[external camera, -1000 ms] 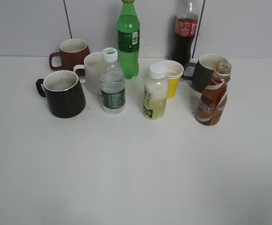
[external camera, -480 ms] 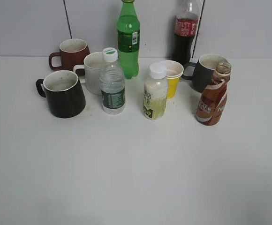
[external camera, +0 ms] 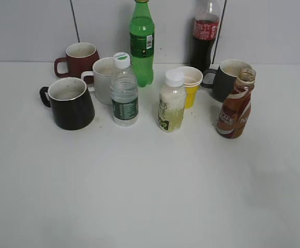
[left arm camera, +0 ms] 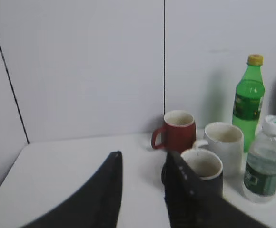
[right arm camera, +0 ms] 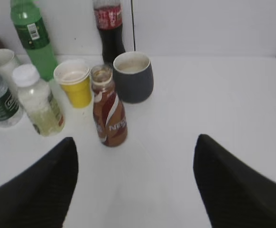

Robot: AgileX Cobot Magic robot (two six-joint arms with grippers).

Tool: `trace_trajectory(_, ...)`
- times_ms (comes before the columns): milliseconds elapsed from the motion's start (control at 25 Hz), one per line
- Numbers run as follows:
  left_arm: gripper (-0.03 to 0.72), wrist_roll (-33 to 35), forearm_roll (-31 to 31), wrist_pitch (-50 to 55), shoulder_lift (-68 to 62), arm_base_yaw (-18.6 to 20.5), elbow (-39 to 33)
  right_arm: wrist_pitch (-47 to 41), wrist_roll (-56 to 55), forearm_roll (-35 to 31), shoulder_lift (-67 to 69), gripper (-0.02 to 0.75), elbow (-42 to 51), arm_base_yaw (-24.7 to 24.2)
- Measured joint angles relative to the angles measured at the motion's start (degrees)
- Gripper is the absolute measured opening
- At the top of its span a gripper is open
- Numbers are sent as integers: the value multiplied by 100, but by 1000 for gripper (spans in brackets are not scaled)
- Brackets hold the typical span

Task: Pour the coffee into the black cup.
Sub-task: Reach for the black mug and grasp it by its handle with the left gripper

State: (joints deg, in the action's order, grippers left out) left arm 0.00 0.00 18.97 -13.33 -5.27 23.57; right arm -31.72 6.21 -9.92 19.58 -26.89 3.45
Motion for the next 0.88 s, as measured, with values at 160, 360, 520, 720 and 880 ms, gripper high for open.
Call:
trace_trajectory(160, 240, 0, 0, -2331, -1236, 0, -590, 1460, 154, 1, 1079, 565, 45, 223)
trace_trajectory(360, 240, 0, -73, -4368, -3395, 0, -682, 3139, 225, -26, 2540, 565, 49, 308)
trace_trajectory(520, 240, 0, -73, -6041, -5422, 0, -687, 4397, 77, -70, 3536, 565, 61, 308)
trace_trajectory(720, 240, 0, -73, -8402, -7841, 0, -692, 5492, -79, 167, 4520, 565, 67, 387)
trace_trajectory(880, 240, -265, -73, -8700, -9233, 0, -542, 6149, -209, 377, 5100, 565, 172, 633)
